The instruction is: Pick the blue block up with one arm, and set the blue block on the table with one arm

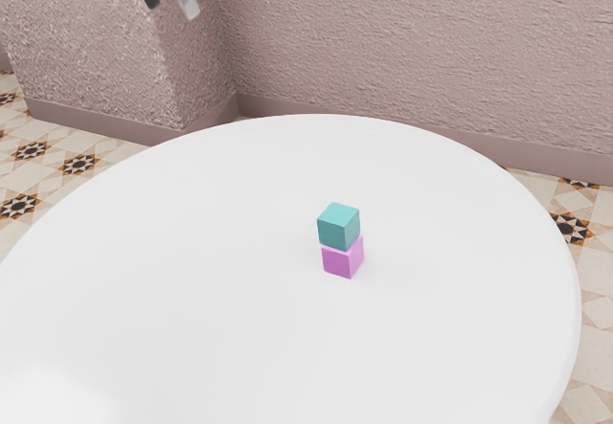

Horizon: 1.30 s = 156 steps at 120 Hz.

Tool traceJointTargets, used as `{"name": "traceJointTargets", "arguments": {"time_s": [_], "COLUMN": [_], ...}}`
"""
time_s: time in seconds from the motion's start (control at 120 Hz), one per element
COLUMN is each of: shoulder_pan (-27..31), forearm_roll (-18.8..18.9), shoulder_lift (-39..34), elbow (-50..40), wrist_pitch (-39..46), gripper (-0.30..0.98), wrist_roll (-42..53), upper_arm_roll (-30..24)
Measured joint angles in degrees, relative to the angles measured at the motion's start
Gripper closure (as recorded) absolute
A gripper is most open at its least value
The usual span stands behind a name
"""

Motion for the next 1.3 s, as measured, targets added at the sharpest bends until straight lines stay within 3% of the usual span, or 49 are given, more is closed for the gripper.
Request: {"name": "traceJointTargets", "arguments": {"time_s": [0.092, 0.25, 0.467, 0.583, 0.733, 1.033, 1.3], "shoulder_pan": [0.41, 0.33, 0.4, 0.21, -1.71, -3.45, -3.45], "forearm_roll": [-1.43, -3.01, -6.8, -7.53, -5.79, -3.65, -2.85], "shoulder_lift": [3.87, 13.49, 27.3, 28.45, 28.65, 29.1, 32.96], "elbow": [-11.77, -14.15, 2.6, 3.54, 3.18, 1.32, 5.38], "wrist_pitch": [9.1, 18.65, 22.81, 23.45, 23.26, 23.11, 24.23], "gripper": [0.0, 0.0, 0.0, 0.0, 0.0, 0.0, 0.0], "wrist_roll": [-0.37, -2.91, -11.41, -15.73, -18.6, -14.31, -9.2], "upper_arm_roll": [1.93, 1.18, -1.71, -5.1, -7.42, -9.37, -9.45]}}
